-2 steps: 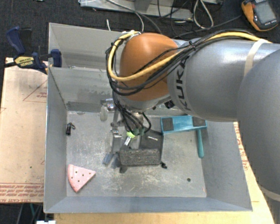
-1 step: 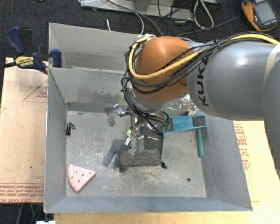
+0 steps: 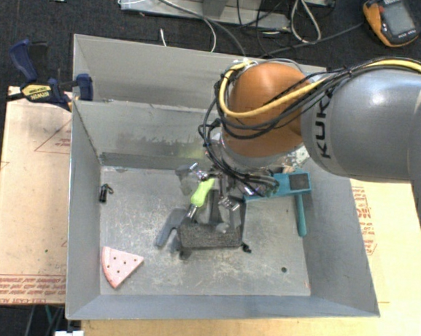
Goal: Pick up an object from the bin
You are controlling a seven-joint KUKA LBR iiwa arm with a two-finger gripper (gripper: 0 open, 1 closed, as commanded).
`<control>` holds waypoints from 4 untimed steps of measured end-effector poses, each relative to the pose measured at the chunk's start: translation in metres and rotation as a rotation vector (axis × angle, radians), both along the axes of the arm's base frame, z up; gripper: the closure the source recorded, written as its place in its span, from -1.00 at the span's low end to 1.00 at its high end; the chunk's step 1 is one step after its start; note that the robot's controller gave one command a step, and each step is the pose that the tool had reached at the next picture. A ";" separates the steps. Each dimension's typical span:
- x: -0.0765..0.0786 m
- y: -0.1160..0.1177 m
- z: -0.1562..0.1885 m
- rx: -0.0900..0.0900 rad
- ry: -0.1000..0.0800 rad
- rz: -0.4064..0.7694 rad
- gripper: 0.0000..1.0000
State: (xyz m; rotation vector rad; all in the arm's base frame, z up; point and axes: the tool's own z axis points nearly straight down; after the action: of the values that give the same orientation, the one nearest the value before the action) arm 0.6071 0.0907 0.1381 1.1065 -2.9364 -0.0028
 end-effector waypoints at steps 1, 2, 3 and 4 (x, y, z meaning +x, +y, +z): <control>0.038 -0.054 -0.067 0.004 -0.013 0.320 -1.00; 0.048 -0.039 -0.066 0.006 -0.011 0.257 1.00; 0.048 -0.039 -0.066 0.007 -0.012 0.257 1.00; 0.046 -0.038 -0.039 0.008 -0.007 0.256 1.00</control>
Offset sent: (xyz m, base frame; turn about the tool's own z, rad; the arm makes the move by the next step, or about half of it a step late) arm 0.0463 -0.0400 -0.0681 -0.2610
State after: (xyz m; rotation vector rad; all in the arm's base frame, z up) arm 0.6530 0.0523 0.0993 1.4766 -2.7788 -0.0096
